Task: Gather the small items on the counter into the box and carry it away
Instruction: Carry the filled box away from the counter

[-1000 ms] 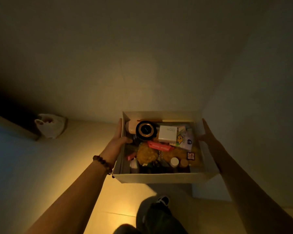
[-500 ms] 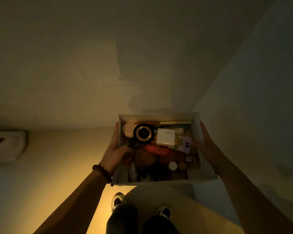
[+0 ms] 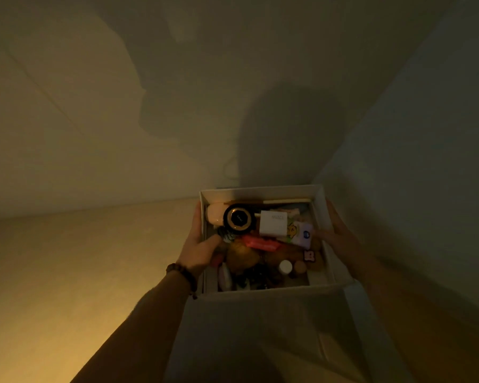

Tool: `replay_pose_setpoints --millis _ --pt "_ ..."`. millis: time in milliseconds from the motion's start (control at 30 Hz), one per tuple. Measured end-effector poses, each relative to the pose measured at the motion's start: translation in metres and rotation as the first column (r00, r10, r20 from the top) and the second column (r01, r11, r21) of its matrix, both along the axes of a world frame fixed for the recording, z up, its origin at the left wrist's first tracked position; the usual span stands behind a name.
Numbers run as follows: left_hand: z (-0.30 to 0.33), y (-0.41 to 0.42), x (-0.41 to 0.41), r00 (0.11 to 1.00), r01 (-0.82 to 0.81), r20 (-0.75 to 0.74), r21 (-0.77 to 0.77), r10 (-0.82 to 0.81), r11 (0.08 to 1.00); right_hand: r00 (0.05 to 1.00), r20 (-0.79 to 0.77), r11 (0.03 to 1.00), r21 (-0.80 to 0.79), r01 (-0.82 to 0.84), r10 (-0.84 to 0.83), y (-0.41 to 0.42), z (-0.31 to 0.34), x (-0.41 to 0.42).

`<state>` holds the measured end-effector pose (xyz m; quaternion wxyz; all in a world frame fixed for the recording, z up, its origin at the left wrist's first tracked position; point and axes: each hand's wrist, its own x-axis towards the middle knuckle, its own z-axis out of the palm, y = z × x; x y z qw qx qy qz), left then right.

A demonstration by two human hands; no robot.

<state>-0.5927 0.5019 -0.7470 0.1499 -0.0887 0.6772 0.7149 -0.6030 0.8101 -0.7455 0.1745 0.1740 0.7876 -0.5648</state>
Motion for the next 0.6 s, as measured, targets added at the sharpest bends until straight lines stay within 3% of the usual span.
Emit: replay_pose_setpoints --millis 233,533,600 --pt "-0.095 0.021 -0.050 0.993 0.044 -0.110 -0.070 -0.051 0.997 0.999 -0.037 0.978 0.207 0.030 -0.023 0.025 -0.089 -0.044" --pt "-0.134 0.029 -0.069 0.998 0.058 0.005 -0.083 -0.058 0.995 0.999 -0.041 0.984 0.178 0.003 0.005 0.017 -0.117 -0.050" --pt "-0.120 0.028 -0.060 0.997 0.065 -0.021 -0.183 -0.070 0.981 0.990 -0.086 0.916 0.395 -0.065 0.107 0.013 -0.111 -0.046"
